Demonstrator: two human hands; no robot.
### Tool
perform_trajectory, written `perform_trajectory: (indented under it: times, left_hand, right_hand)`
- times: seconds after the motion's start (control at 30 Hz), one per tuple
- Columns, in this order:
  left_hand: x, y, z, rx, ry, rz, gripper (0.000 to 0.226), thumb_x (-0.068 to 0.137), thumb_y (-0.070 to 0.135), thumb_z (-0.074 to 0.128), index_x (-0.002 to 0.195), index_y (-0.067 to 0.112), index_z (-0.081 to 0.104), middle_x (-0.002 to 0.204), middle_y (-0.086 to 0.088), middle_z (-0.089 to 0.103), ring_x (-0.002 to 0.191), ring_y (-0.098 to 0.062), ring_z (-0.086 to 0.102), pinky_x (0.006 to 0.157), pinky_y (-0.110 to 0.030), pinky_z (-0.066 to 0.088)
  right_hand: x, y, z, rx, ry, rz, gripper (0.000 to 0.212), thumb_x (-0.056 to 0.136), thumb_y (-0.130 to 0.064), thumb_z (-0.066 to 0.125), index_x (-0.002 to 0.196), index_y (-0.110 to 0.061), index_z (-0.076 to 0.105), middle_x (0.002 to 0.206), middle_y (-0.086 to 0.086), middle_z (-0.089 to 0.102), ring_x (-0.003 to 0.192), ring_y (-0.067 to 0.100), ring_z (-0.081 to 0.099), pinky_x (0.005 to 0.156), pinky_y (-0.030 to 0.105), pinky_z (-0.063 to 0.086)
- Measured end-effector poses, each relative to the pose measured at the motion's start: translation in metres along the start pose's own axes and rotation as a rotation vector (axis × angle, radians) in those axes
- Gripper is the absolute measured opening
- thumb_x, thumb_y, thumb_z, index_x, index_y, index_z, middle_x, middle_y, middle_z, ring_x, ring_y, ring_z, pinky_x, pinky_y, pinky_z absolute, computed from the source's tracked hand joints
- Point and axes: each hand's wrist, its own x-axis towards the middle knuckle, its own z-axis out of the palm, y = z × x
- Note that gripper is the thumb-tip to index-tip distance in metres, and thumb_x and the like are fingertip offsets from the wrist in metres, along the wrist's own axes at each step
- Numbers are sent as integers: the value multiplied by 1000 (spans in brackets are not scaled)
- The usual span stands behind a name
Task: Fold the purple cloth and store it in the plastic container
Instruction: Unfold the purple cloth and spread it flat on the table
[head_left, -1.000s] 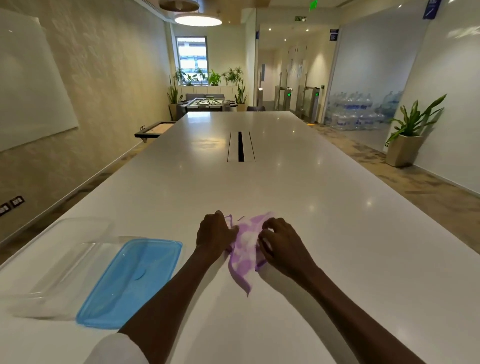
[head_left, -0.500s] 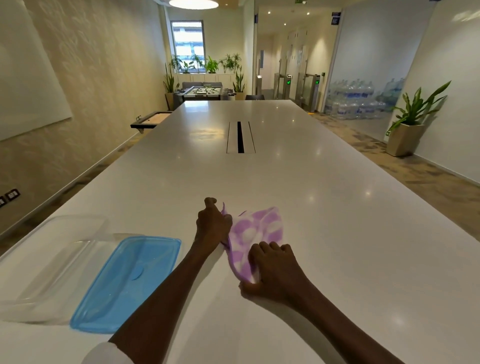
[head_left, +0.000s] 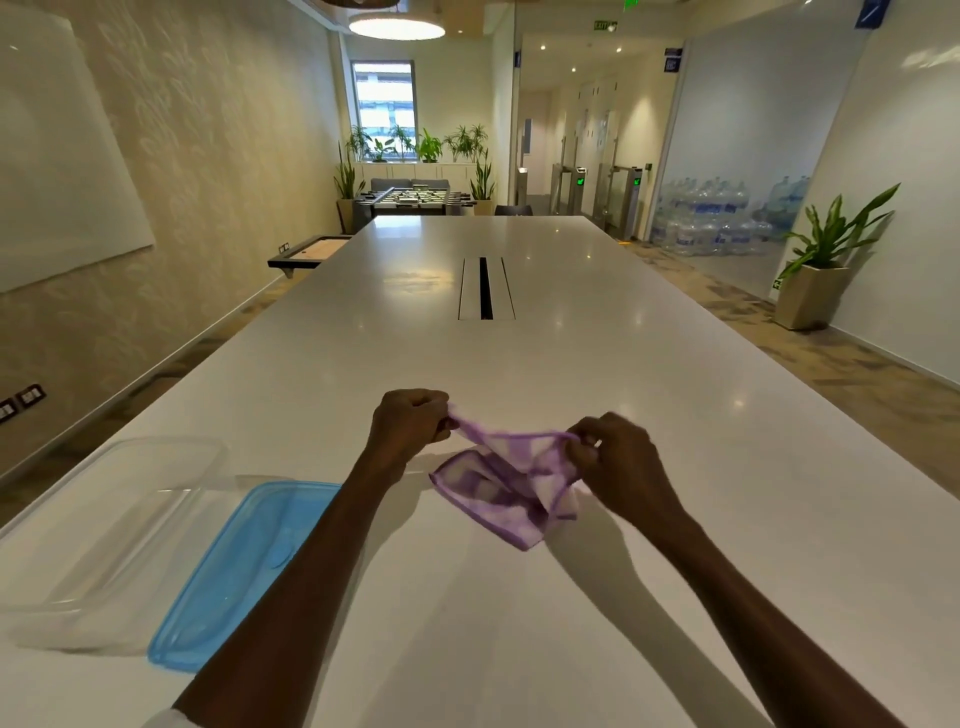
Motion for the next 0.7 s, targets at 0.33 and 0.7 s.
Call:
perform_trajectory:
  times: [0.33, 0.7]
  left_hand:
    - [-4, 47, -4, 379, 166, 430, 19, 81, 16, 73, 97, 5, 77, 85, -12, 76, 75, -23, 72, 77, -34, 58]
    - [36, 69, -2, 432, 276, 332, 21, 78, 26, 76, 87, 7, 78, 79, -10, 76, 68, -25, 73, 70, -41, 62]
  right_hand:
    - [63, -3, -46, -206, 391, 105, 29, 86, -38, 60, 74, -14, 71, 71, 13, 68, 72, 40, 62, 57, 30, 36]
    - [126, 5, -31, 639, 156, 494, 13, 85, -8, 61, 86, -1, 71, 60, 10, 70, 41, 19, 56, 41, 23, 39]
